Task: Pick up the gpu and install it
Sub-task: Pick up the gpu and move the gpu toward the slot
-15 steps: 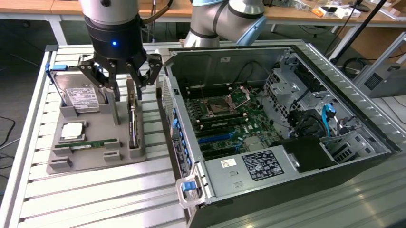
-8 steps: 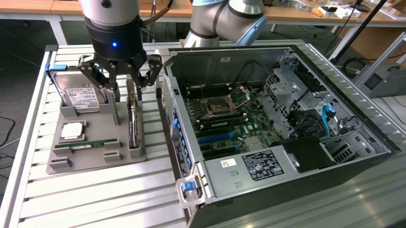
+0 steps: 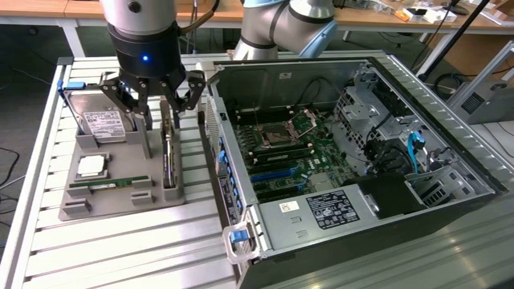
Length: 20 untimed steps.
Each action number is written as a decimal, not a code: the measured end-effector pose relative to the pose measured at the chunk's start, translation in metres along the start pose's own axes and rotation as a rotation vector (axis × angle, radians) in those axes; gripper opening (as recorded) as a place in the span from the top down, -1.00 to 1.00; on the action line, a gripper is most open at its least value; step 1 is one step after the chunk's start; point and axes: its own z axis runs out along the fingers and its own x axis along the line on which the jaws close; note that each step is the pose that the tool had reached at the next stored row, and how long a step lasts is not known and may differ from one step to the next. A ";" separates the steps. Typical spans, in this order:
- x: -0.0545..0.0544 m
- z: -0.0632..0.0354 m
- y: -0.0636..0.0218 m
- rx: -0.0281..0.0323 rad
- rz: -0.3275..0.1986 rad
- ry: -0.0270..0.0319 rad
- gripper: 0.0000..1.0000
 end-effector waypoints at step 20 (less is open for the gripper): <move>0.000 0.0055 -0.0005 -0.0001 0.000 0.0000 0.04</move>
